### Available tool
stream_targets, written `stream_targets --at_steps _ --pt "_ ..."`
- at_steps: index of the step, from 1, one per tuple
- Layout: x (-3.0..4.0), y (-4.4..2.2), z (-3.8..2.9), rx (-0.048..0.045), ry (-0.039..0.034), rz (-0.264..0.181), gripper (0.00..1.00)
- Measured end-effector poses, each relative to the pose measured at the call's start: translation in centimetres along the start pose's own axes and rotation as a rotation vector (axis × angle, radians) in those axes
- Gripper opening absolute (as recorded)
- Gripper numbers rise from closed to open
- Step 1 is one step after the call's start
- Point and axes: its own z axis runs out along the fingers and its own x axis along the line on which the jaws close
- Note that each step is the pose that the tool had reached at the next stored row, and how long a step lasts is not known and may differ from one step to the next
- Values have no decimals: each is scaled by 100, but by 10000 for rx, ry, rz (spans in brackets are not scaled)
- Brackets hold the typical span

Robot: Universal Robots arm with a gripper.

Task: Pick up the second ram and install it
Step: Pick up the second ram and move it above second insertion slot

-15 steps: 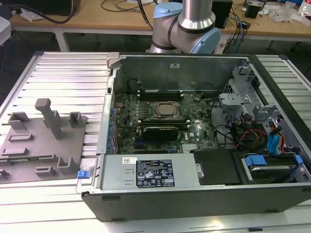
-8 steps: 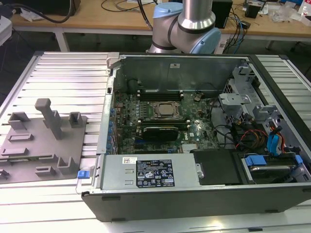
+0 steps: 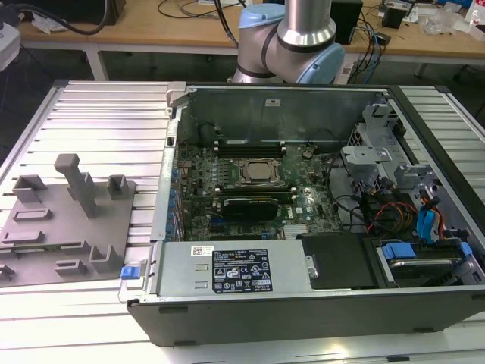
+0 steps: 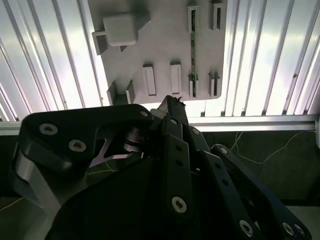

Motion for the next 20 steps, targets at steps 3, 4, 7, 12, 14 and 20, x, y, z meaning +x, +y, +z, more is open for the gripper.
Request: stream_targets --at_steps 3,4,7,12,14,20 --pt "0 -1 0 30 78 -342 11" --pt "0 0 -1 30 94 -525 11" --pt "0 0 0 17 122 -1192 11" --pt "0 0 0 -4 162 -2143 11" --pt "0 0 0 -10 176 -2442 11" --pt "0 0 0 -34 223 -3545 11"
